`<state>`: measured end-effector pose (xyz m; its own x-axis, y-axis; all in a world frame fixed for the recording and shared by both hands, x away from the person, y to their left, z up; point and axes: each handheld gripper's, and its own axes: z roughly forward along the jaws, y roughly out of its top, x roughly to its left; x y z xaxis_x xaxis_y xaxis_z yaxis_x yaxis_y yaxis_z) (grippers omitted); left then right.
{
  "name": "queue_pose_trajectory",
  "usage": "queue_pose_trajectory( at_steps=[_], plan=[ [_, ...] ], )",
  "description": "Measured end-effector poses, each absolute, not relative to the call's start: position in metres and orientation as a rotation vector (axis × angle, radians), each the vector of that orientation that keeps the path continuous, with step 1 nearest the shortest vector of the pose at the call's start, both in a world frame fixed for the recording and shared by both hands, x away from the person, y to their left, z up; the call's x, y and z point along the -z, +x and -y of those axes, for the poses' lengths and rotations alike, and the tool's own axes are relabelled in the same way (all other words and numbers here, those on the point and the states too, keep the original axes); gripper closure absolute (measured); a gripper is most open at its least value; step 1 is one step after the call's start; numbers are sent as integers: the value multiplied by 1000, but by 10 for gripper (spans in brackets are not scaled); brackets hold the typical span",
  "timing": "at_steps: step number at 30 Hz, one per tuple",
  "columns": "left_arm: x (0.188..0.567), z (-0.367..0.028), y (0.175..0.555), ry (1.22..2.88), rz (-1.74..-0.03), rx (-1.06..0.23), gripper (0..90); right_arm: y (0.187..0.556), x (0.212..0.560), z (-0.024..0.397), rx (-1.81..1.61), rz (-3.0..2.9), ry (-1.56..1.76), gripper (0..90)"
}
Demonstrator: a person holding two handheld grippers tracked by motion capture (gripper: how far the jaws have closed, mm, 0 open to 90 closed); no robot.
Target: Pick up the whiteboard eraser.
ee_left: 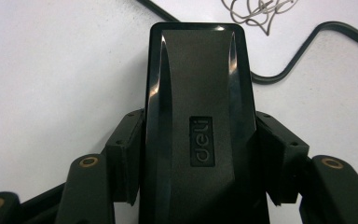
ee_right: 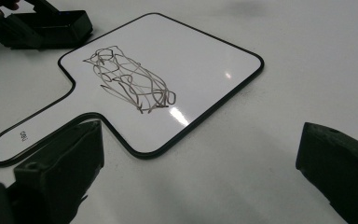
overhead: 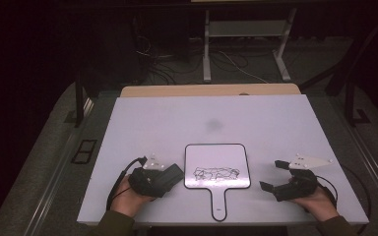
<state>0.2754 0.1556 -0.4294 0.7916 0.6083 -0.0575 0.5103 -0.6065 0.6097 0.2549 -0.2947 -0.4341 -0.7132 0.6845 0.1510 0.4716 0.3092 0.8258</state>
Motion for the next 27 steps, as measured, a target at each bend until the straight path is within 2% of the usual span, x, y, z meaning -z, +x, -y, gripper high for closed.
queue_pose_trajectory(
  at_steps=[27],
  plan=[
    [411, -166, 283, 2300, -778, -185, 396, 255, 434, 295, -1370, -2341, 1065, 0]
  ],
)
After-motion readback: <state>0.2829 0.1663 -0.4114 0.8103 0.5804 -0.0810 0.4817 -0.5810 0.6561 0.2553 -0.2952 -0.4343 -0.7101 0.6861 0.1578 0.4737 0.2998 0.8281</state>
